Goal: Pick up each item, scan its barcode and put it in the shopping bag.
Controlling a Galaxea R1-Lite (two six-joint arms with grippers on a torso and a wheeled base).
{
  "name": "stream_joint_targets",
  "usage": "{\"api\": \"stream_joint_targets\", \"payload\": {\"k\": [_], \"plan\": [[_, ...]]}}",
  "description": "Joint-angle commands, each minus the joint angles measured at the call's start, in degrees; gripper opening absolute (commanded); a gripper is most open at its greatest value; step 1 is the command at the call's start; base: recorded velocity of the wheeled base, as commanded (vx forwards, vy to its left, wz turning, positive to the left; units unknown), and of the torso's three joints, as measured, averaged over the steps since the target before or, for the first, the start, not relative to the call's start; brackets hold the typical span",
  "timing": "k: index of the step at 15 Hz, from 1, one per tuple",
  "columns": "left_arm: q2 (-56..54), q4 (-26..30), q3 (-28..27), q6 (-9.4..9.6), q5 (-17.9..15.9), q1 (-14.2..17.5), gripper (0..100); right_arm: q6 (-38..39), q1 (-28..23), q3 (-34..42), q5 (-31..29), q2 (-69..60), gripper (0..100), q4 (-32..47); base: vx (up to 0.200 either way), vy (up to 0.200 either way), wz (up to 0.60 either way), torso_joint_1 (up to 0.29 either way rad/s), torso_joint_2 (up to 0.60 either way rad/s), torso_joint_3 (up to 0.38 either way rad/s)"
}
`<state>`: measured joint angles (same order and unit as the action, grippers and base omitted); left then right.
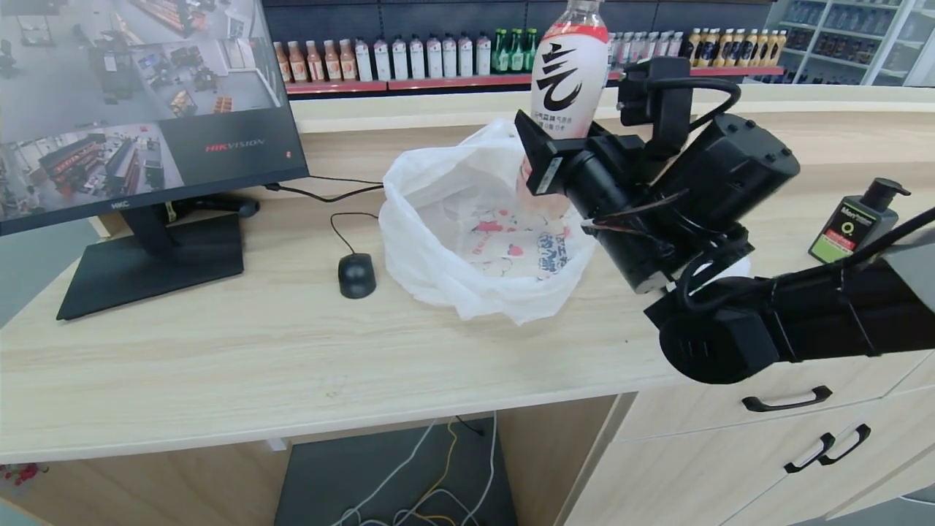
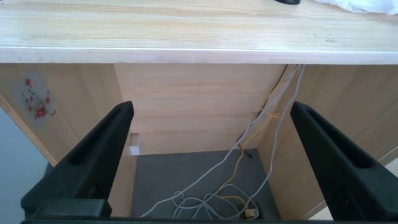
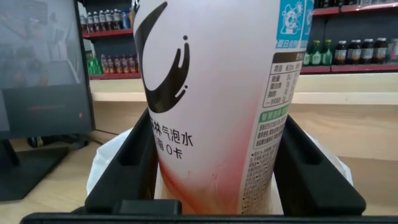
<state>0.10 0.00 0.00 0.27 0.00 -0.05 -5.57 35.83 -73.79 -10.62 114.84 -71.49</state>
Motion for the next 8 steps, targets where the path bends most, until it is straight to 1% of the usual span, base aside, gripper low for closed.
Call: {"api": "stream_joint_targets", "payload": {"k": [1,3,4,5,8], "plan": [[0.0,0.0,0.0,0.00,0.0,0.0,100,0.0,0.1,-10.4,0.1,5.5,0,6.3,0.000,0.000,0.00,0.000,0.00,0.000],[0.0,0.0,0.0,0.00,0.0,0.0,100,0.1,0.0,-15.7,0.1,8.2,0,10.6,0.000,0.000,0.00,0.000,0.00,0.000],[0.0,0.0,0.0,-0.09,0.0,0.0,100,0.1,0.1,-20.4,0.1,10.8,0,14.3,0.000,0.000,0.00,0.000,0.00,0.000],[0.0,0.0,0.0,-0.09,0.0,0.0,100,0.1,0.1,-24.1,0.1,12.7,0,16.3,0.000,0.000,0.00,0.000,0.00,0.000],[0.0,0.0,0.0,0.00,0.0,0.0,100,0.1,0.1,-32.7,0.1,17.8,0,20.2,0.000,0.000,0.00,0.000,0.00,0.000]]}}
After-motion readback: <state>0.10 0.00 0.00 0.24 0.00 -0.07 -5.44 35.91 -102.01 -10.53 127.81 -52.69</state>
